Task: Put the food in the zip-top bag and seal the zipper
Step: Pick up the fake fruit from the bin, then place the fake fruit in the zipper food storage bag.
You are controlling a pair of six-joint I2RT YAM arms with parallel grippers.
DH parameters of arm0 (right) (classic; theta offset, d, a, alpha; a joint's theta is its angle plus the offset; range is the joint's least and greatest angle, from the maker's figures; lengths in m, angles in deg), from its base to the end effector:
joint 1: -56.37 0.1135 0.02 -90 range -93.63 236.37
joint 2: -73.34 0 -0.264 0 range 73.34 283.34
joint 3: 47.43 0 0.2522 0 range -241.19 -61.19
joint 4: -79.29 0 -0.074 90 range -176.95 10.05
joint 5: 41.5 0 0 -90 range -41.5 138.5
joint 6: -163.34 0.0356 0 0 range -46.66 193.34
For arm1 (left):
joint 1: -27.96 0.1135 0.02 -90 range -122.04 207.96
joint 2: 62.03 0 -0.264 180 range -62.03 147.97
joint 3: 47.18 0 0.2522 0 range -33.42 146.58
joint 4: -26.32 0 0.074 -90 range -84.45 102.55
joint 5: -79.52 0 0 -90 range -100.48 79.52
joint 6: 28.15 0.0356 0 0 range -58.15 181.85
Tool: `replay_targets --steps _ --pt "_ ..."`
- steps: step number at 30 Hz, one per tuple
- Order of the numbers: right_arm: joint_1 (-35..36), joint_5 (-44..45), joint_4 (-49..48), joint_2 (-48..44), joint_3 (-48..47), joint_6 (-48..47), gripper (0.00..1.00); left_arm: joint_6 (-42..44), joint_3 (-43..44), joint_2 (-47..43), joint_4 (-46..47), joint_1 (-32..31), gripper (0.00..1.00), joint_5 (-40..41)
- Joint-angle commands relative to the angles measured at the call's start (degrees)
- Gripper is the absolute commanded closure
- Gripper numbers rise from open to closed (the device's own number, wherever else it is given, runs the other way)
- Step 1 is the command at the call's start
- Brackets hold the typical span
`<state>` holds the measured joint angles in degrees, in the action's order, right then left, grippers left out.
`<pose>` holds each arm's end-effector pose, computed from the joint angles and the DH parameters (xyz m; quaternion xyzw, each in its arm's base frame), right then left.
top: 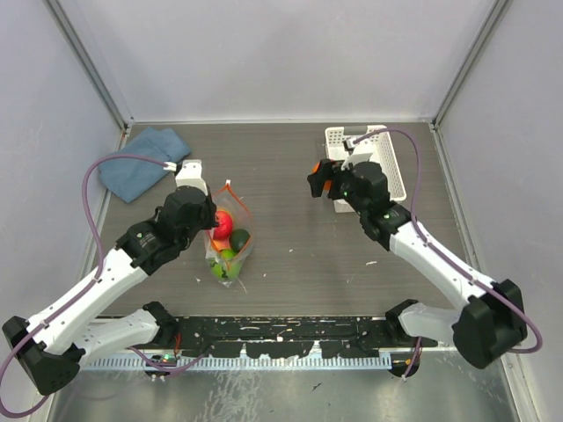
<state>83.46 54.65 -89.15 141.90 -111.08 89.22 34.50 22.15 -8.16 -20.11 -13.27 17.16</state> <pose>0.2507 0.1240 0.3066 -0.0462 0.7993 0.1789 0.5719 0.1597 -0.1180 0.3396 -0.0147 0.8531 -0.0978 0.5124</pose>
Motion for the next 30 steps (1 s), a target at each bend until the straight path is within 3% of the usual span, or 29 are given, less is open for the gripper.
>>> replay_targets --steps 1,9,21,30 --pt "3.7 -1.6 0.2 -5.6 0.3 2.0 0.47 1.3 0.0 -0.7 4.0 0.1 1.0 0.0" --pt "12.2 -9.1 -2.8 -9.2 1.1 0.7 0.48 2.3 -0.6 -0.1 5.9 0.1 1.0 -2.4" --pt "21.0 -26.5 -14.3 -3.1 -1.7 -9.8 0.48 2.5 -1.0 -1.7 7.2 0.0 1.0 -6.5" --pt "23.6 -33.3 -16.7 4.8 -7.5 -13.4 0.45 2.8 -1.9 -2.6 8.4 0.1 1.0 -6.7"
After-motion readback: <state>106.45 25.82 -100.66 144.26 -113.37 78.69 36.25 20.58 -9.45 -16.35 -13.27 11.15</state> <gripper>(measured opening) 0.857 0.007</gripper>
